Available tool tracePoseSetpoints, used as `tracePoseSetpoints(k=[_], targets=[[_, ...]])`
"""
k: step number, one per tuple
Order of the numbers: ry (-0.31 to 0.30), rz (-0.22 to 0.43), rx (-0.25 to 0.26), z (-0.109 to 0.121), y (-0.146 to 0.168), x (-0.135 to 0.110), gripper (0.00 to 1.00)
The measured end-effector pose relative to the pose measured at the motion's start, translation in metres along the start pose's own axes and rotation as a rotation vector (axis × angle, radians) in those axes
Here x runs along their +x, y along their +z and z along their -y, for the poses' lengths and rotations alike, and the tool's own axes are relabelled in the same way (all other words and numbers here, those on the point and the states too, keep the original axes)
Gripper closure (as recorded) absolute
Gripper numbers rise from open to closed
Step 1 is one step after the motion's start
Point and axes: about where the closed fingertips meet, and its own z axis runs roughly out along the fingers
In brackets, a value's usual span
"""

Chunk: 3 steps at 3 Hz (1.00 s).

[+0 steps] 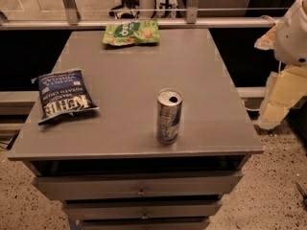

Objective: Pick redbull can

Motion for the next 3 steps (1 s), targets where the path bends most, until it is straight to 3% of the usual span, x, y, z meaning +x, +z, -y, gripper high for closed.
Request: tracePoseSetpoints(k=[1, 2, 3], targets=[[0.004, 0.006, 0.001, 0.000, 0.001, 0.000, 0.00], [0.084, 0.112, 0.008, -0.003, 0.013, -0.006, 0.00], [0.141, 0.280, -0.011, -0.006, 0.041, -0.027, 0.00]])
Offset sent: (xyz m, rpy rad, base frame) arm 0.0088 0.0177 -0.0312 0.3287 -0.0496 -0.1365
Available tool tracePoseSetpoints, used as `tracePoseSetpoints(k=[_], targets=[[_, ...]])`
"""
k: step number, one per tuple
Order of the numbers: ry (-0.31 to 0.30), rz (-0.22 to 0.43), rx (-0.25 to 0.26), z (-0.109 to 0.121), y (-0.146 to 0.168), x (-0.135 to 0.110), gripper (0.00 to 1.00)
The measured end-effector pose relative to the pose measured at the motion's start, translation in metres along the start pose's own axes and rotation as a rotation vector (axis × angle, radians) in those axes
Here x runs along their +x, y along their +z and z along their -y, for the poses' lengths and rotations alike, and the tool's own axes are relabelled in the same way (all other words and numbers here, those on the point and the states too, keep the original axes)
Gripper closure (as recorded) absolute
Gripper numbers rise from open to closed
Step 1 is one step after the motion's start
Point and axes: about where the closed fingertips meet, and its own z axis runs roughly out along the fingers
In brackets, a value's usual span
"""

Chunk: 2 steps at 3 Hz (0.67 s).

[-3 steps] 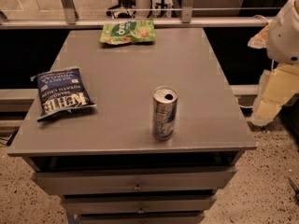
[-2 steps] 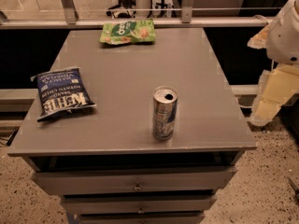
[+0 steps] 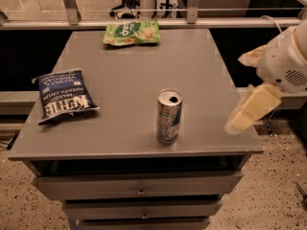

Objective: Pick redbull can

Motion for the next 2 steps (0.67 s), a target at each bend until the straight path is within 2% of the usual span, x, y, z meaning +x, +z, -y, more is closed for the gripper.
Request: tracePoseSetpoints(k=[1, 2], targets=[[0.008, 0.256, -0.067, -0.012, 0.041, -0.034, 0.00], [-0.015, 0.406, -0.124, -0.027, 0.056, -0.063, 0.00]])
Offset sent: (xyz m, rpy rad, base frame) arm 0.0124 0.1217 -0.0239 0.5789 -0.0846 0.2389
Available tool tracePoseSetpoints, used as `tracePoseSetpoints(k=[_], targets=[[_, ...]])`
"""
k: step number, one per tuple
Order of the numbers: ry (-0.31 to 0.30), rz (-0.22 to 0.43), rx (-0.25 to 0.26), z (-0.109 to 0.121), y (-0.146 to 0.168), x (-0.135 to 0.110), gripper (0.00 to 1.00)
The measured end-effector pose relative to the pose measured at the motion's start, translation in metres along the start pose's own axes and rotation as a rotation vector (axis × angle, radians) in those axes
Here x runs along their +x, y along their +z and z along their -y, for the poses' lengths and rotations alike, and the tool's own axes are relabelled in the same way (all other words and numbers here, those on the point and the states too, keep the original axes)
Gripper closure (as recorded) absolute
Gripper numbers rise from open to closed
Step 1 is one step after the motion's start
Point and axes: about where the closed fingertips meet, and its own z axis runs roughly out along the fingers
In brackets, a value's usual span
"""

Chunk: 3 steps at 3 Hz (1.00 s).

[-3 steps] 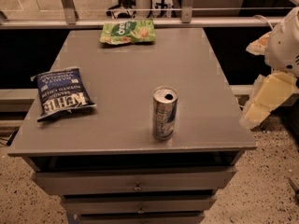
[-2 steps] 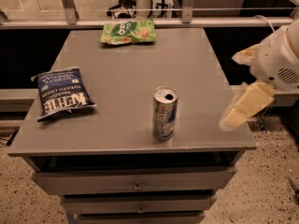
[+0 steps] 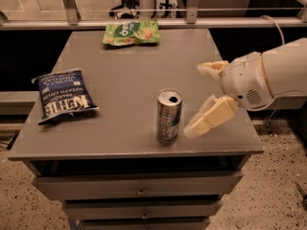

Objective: Pick redbull can

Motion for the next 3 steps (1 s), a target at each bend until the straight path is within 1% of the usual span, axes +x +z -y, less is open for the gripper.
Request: tracePoseSetpoints(k=[1, 2, 3], targets=[[-0.015, 0.127, -0.055, -0.016, 0.023, -0.015, 0.00], [-0.012, 0.209, -0.092, -0.033, 0.042, -0.018, 0.00], [0.002, 0.251, -0.111, -0.044, 0.054, -0.015, 0.01]])
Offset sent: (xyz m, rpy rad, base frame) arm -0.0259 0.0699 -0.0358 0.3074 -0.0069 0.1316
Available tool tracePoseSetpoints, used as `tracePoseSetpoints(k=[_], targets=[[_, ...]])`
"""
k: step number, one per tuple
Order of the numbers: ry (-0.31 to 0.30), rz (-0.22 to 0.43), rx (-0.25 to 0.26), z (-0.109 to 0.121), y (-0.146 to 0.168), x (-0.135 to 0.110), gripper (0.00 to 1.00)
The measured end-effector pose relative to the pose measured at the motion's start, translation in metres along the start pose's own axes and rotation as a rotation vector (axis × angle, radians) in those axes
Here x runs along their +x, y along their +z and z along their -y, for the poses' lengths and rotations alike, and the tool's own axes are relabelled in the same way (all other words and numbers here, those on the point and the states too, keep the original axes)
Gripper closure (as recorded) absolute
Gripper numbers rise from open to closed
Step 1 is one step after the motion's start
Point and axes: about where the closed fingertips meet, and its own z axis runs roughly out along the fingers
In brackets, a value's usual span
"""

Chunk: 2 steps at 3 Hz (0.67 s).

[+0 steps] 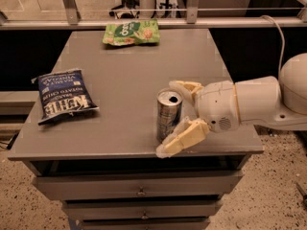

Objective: Pick redbull can

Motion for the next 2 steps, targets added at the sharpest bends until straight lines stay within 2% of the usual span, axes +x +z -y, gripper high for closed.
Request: tracePoseSetpoints(k=[1, 2], targets=[[0.029, 0.033, 0.010, -0.0065, 0.0072, 0.0061, 0.27], [0.059, 0.043, 0.035, -0.0047, 0.0062, 0.0078, 0.58]])
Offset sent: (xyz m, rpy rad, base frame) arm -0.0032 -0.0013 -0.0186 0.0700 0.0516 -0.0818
